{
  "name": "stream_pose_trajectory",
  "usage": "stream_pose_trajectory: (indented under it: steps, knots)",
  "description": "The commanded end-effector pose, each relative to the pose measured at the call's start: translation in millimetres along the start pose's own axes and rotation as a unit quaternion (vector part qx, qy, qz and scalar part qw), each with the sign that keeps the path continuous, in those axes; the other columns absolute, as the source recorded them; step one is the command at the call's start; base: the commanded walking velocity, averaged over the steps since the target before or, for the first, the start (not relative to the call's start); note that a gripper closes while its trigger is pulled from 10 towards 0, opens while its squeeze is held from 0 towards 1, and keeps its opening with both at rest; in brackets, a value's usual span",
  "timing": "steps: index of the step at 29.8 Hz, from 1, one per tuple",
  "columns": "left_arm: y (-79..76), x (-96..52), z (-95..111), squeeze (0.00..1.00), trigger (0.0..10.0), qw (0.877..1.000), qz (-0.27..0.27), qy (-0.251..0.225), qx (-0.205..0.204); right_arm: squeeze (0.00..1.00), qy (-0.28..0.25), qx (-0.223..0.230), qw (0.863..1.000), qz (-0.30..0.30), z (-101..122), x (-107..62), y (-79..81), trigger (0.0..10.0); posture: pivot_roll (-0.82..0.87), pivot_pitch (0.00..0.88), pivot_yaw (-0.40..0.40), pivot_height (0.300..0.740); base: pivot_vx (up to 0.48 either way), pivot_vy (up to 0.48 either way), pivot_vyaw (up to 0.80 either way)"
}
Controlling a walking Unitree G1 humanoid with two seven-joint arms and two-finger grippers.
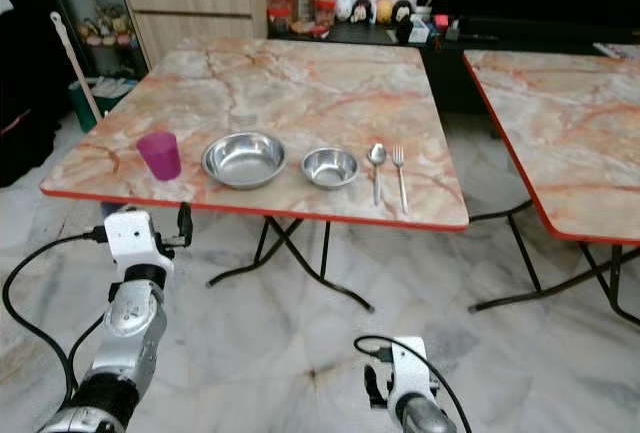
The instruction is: Setting the table
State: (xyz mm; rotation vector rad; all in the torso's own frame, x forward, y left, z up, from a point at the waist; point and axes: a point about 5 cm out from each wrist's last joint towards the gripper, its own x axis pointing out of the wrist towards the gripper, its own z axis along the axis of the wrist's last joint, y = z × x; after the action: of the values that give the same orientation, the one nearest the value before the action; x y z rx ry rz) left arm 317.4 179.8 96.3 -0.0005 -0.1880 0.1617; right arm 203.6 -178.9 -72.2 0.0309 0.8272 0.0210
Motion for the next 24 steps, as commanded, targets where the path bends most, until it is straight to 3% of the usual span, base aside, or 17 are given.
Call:
stream_pose_trajectory:
  steps: [1, 24]
  knots:
    - [-0.2, 1.5, 2.9, 0.00, 10.0, 1.000, -0.004, 0.000, -0.002, 0.00, -0.006, 0.002, 1.000, -0.003, 4.3, 0.9, -1.0, 10.0, 0.09, 0.000, -0.027, 0.740, 0.416, 0.000, 0.00]
    - [12.9, 0.4, 15.6, 0.00, 10.0, 1.000, -0.003, -0.017, 0.012, 0.00, 0.001, -0.002, 1.000, 0.004, 2.3, 1.0, 2.0, 10.0, 0.10, 0.000, -0.018, 0.732, 0.383, 0.000, -0.08]
